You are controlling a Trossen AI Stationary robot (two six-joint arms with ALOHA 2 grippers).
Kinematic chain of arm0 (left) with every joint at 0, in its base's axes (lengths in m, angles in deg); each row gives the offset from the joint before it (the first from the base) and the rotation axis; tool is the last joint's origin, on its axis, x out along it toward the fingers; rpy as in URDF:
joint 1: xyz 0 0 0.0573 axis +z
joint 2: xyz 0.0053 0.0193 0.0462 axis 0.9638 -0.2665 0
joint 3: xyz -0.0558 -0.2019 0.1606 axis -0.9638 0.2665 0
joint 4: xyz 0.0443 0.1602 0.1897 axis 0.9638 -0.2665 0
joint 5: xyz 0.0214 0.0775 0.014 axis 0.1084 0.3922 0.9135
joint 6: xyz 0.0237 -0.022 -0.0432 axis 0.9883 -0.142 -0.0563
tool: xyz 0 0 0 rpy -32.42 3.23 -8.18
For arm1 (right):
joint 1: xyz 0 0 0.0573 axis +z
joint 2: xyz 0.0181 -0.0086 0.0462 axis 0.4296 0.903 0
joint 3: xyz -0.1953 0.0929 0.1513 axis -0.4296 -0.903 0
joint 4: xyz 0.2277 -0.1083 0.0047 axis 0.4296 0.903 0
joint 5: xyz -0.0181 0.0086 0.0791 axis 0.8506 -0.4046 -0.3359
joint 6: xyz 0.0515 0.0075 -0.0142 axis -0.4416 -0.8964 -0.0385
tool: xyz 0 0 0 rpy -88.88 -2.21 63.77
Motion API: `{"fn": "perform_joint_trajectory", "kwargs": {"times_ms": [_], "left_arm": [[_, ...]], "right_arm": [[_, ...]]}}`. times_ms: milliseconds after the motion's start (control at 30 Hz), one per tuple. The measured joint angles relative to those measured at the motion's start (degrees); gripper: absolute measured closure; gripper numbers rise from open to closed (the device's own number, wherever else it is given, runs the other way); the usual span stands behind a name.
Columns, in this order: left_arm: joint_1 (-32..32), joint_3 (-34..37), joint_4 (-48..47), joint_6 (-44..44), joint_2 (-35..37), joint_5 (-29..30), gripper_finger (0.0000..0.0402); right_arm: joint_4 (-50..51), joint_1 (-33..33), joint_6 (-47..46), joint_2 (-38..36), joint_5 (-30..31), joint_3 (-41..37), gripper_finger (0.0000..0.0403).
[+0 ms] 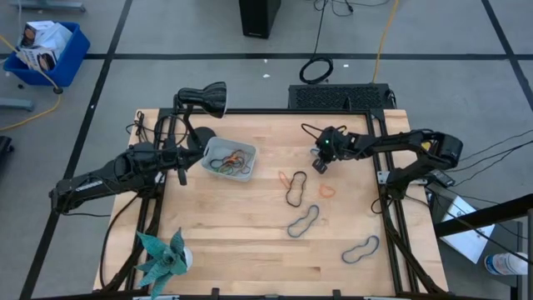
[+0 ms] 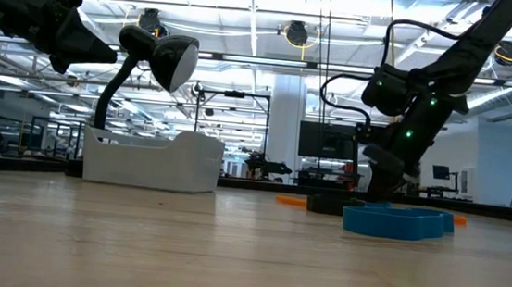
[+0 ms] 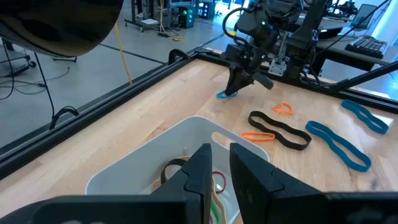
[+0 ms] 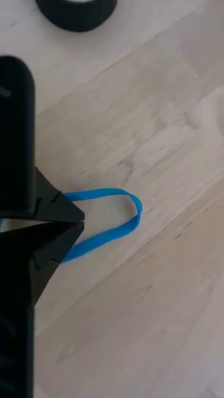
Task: Pick and place rubber bands into bin
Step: Put the top blue rubber band into the gray bin
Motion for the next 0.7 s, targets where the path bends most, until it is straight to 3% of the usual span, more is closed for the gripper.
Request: {"fn": "perform_joint_trajectory", "kwargs": {"times_ms": [700], "left_arm": [[0.01,0.00,0.01,0.07,0.00,0.00,0.0339]], "right_arm": [[-0.77,1.89,0.38,0.04,-9.85,-0.05,0.0399]]}}
